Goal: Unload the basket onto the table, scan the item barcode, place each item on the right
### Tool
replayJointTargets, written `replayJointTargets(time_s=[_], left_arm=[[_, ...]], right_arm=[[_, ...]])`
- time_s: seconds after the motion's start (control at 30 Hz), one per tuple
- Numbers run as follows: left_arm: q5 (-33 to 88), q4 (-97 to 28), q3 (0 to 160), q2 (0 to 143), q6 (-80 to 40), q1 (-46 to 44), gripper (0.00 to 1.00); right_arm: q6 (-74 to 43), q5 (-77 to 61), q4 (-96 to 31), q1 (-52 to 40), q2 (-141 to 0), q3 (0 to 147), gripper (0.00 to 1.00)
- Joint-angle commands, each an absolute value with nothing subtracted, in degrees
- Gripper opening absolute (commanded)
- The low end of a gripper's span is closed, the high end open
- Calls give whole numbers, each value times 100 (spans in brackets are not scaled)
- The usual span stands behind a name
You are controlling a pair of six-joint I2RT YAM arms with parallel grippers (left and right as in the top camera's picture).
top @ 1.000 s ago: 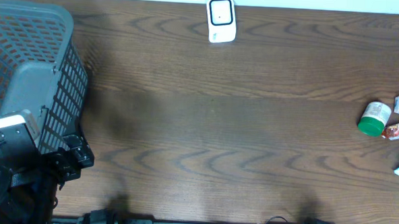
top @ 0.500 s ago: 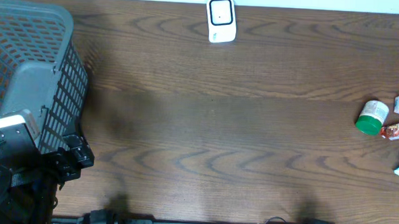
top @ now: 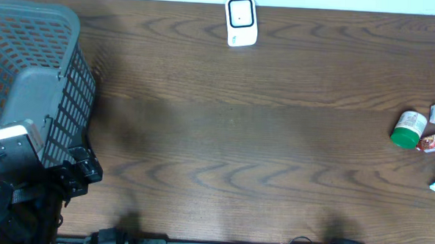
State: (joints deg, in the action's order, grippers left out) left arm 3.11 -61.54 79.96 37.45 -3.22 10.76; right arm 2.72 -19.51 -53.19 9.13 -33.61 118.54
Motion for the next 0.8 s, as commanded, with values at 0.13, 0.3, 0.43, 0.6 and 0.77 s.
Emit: replayJointTargets(time_s=[0.13,0.3,0.43,0.6,0.77], left_arm=[[366,-6152,7992,3734,-373,1057,98],[366,-6152,7992,3734,-373,1057,98],[366,-6152,7992,3734,-373,1057,98],[366,-6152,7992,3734,-373,1057,98],[366,-6152,7992,3734,-373,1057,98]], right_arm=[[373,-2119,-3535,854,-2252,9122,99],[373,-2112,-2294,851,-1710,7282,99],[373,-2112,-1074,851,-1297,5603,99],[373,-2112,285,854,-967,3844,99],[397,-2078,1133,854,-797,2611,99]])
